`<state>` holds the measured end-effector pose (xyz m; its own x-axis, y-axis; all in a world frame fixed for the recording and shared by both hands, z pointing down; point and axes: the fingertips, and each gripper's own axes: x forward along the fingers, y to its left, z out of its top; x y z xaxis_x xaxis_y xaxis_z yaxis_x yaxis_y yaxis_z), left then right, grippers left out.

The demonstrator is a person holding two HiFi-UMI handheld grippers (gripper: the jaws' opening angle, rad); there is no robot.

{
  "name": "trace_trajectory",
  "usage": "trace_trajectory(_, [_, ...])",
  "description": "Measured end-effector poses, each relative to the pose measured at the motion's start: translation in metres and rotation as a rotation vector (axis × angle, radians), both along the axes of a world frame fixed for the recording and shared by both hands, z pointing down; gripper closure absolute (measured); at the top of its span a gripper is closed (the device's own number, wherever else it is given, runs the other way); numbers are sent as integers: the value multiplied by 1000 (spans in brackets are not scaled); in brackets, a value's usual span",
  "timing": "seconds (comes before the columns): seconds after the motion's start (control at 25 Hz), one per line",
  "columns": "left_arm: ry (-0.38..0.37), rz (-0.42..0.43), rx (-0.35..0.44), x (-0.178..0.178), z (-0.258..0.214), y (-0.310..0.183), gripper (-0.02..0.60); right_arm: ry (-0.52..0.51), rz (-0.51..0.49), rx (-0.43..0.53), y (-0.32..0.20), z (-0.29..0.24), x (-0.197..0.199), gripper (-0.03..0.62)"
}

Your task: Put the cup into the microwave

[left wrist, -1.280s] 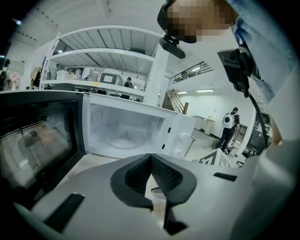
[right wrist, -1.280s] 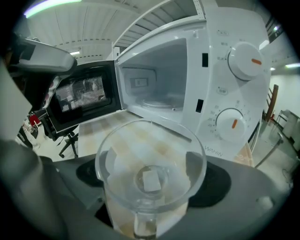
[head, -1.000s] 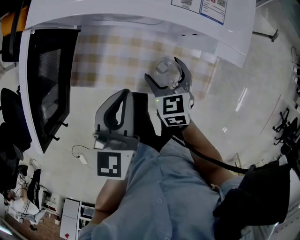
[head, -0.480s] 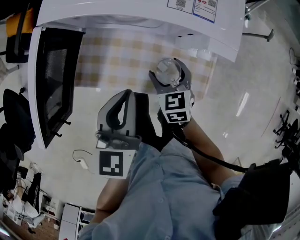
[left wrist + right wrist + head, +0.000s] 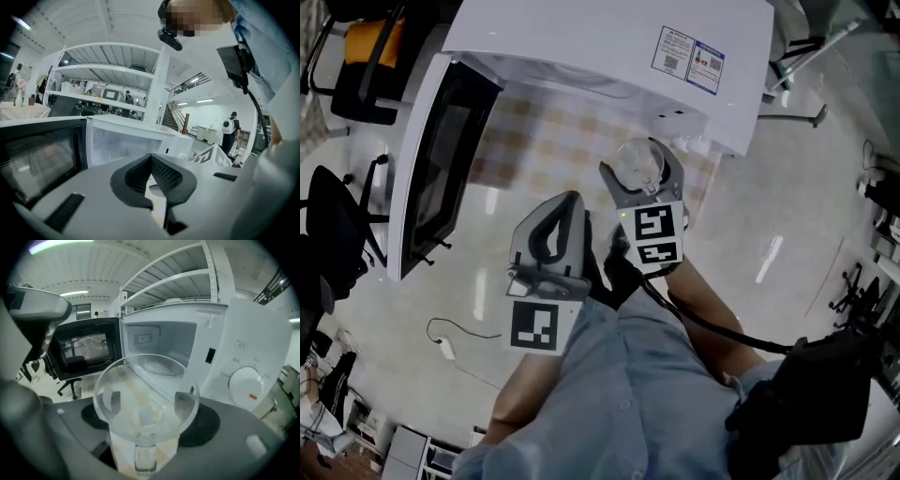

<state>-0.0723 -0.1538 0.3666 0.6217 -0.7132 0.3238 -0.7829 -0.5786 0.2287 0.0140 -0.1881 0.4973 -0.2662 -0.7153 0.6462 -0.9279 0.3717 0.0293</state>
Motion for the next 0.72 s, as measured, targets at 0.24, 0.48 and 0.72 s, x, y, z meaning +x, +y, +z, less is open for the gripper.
trace_trajectory(0.24, [3,-45,29,-14,-13,-9,577,-12,-75,11,-14,-14,-30,223])
trace_trajectory(0.48, [4,-93,36,-34,-16,-23,577,-27,-123,15,-31,-19,-57,223])
trace_trajectory(0.72, [7,-102,21,-46,-13,-39,577,-23,-126,13,-52,-21,-68,223])
